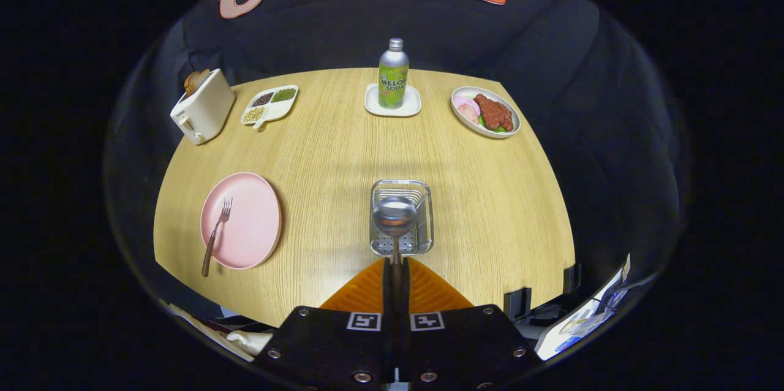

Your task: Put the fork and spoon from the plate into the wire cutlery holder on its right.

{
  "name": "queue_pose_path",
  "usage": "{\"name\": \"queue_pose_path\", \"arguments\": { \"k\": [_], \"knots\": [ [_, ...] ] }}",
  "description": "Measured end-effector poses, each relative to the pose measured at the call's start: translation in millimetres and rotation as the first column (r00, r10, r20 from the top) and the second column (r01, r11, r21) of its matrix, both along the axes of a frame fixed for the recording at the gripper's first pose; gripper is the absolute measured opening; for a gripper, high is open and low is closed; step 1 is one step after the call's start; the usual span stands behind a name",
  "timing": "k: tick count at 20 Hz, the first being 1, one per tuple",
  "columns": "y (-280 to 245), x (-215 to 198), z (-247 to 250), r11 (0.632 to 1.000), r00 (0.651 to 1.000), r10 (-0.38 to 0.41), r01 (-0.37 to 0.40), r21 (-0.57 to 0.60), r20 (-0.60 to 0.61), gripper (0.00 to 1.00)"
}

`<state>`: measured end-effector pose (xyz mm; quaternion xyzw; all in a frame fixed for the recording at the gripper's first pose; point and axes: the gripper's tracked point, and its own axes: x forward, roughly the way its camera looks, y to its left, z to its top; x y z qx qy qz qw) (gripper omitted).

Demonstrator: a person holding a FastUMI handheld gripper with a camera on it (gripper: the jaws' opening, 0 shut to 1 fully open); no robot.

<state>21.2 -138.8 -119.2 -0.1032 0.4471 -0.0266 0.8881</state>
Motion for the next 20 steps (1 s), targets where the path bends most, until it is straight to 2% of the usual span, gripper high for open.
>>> {"name": "queue_pose_path", "arguments": {
  "k": [9,20],
  "knots": [
    [-6,20,-17,0.999,0.992,-0.010,0.006,-0.031,-0.129,0.04],
    [-2,35,-27,0.999,0.986,-0.028,0.025,-0.021,-0.162,0.06]
  ]
}}
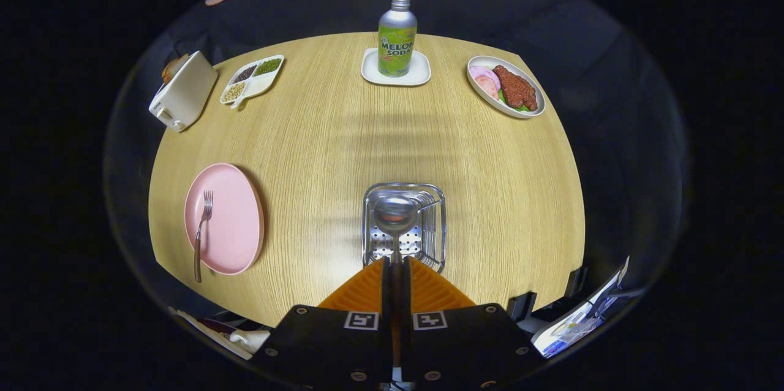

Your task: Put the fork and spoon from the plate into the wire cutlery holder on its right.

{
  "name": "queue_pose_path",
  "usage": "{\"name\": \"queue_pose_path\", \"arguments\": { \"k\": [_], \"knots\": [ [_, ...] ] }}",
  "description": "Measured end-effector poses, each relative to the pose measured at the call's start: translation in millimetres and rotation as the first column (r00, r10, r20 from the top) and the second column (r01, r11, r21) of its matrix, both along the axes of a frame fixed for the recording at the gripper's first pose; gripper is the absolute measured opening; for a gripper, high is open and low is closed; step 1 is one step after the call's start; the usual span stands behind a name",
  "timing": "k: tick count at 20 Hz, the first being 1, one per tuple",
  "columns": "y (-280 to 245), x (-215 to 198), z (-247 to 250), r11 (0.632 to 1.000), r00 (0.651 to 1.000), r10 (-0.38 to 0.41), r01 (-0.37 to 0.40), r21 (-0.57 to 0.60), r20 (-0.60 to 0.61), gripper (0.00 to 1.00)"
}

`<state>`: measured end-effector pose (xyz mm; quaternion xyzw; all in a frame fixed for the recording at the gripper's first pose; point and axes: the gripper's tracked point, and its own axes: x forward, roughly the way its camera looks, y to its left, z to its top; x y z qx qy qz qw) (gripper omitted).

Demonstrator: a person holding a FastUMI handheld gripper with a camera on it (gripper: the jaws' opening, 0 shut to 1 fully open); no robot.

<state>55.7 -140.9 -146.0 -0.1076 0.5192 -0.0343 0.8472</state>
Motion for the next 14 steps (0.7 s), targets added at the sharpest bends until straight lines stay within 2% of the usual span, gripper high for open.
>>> {"name": "queue_pose_path", "arguments": {
  "k": [6,12,14],
  "knots": [
    [-4,2,15,1.000,0.997,-0.027,0.027,0.007,0.069,0.12],
    [25,-2,44,0.998,0.981,-0.006,-0.008,0.069,0.195,0.24],
    [39,-5,50,0.996,0.971,0.012,-0.032,0.082,0.240,0.34]
  ]
}}
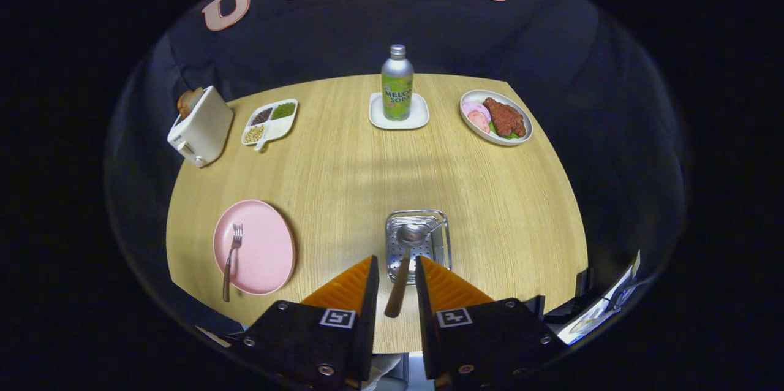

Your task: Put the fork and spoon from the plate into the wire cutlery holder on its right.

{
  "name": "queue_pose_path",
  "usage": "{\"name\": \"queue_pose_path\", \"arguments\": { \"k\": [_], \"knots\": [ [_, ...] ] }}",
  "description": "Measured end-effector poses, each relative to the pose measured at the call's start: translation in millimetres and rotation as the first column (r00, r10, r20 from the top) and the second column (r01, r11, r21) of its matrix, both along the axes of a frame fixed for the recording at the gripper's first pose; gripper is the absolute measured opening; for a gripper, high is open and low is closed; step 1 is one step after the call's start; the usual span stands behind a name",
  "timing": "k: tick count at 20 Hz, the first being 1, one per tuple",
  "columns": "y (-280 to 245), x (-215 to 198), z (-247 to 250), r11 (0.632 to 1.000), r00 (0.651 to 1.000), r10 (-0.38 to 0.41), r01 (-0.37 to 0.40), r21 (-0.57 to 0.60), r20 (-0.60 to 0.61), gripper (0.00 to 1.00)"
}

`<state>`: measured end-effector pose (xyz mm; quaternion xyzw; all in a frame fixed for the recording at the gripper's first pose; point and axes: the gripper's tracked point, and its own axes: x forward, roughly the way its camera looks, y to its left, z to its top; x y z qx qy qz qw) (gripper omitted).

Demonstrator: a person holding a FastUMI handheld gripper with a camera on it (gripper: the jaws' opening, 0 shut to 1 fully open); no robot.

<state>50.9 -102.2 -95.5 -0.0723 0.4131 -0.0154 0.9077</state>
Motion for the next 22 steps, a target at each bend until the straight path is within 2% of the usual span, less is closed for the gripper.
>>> {"name": "queue_pose_path", "arguments": {
  "k": [1,4,6,7,9,14,22],
  "knots": [
    [5,0,4,1.000,1.000,0.005,-0.006,0.004,0.029,0.42],
    [23,-3,11,1.000,0.995,0.017,-0.019,0.023,0.093,0.55],
    [38,-4,13,0.999,0.991,0.022,-0.027,0.038,0.132,0.67],
    [42,-5,14,0.999,0.988,0.029,-0.034,0.031,0.152,0.77],
    [56,-7,14,0.999,0.980,0.042,-0.047,0.025,0.194,0.87],
    [116,-7,-2,0.994,0.958,0.070,-0.091,0.064,0.277,0.98],
    [203,-10,-32,0.978,0.928,0.160,-0.195,0.072,0.336,0.98]
  ]
}}
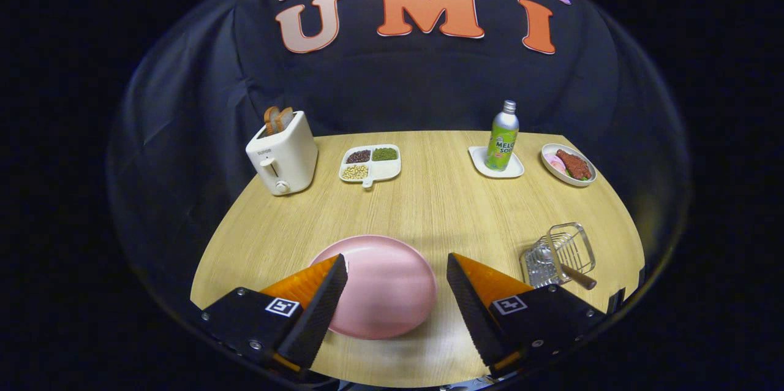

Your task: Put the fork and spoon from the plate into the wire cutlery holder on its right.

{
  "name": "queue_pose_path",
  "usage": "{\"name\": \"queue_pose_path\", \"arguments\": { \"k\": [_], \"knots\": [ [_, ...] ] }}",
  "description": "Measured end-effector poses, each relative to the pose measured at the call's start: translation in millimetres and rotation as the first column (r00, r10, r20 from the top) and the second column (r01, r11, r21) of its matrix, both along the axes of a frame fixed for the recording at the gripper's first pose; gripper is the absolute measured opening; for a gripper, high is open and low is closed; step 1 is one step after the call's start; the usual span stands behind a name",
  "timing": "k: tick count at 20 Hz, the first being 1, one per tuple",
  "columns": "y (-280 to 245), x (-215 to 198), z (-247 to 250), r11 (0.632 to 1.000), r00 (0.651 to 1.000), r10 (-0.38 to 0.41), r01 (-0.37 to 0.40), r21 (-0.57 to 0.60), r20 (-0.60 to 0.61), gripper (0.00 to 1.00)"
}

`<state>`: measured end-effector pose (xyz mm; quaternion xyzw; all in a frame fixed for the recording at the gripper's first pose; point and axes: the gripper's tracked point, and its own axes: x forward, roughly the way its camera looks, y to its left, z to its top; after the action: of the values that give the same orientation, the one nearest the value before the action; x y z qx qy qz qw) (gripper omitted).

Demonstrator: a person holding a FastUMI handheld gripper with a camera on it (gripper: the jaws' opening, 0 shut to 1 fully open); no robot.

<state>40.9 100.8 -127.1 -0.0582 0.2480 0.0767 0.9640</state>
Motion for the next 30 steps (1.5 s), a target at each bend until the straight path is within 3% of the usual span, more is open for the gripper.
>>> {"name": "queue_pose_path", "arguments": {
  "k": [10,14,16,25,30],
  "knots": [
    [48,-8,-69,0.993,0.996,0.065,-0.071,-0.094,-0.066,0.98],
    [61,-10,-95,0.994,0.989,0.079,-0.088,-0.071,-0.121,0.97],
    [65,-11,-108,0.993,0.986,0.079,-0.090,-0.071,-0.148,0.92],
    [74,-9,-137,0.988,0.975,0.092,-0.115,-0.105,-0.204,0.51],
    [77,-10,-148,0.985,0.966,0.098,-0.129,-0.117,-0.239,0.35]
  ]
}}
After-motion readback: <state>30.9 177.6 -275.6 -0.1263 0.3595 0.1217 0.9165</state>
